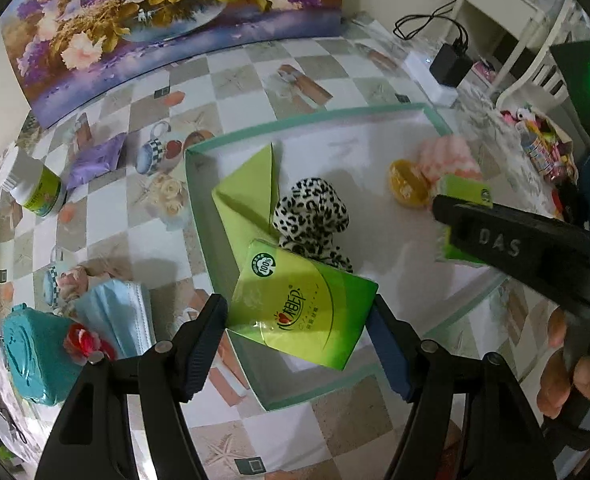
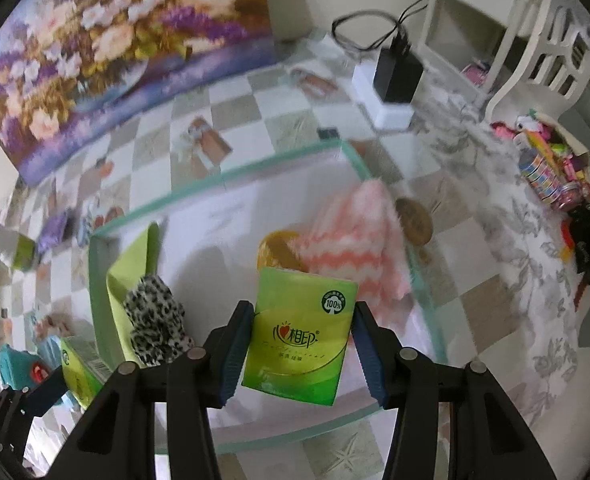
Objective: Organize soft objects
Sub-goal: 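Carry both green tissue packets over the white tray with both tools, then open both tools to drop the tissue packets into the tray, then reach the left tool to the blue face mask while the right tool reaches the red hair ties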
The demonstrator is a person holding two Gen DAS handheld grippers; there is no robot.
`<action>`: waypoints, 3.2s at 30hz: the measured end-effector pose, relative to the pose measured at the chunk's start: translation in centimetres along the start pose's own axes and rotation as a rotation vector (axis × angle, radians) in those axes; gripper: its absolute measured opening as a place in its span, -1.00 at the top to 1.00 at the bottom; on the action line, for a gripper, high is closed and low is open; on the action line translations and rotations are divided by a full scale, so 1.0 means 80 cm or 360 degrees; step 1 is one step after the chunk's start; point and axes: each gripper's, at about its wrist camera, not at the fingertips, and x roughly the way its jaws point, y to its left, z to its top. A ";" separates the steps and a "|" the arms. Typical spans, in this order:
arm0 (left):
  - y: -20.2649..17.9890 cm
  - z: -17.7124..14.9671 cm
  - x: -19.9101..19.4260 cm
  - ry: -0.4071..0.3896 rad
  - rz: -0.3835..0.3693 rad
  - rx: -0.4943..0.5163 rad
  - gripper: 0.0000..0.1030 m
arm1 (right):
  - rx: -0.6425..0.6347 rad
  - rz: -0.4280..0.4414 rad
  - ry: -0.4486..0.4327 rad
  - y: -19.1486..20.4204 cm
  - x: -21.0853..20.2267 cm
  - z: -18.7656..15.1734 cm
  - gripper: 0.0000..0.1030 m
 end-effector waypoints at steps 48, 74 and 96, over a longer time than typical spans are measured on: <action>-0.034 -0.009 0.054 0.0214 -0.0049 0.0067 -0.41 | -0.0056 -0.0068 0.0220 0.010 0.058 -0.019 -0.19; 0.074 0.015 0.002 -0.0089 -0.0026 -0.0387 -0.66 | -0.0032 -0.0057 -0.0023 0.013 0.001 -0.004 -0.34; 0.114 0.019 -0.017 -0.0204 0.0044 -0.0538 -0.95 | -0.0095 -0.0039 -0.0111 0.033 -0.007 -0.003 -1.00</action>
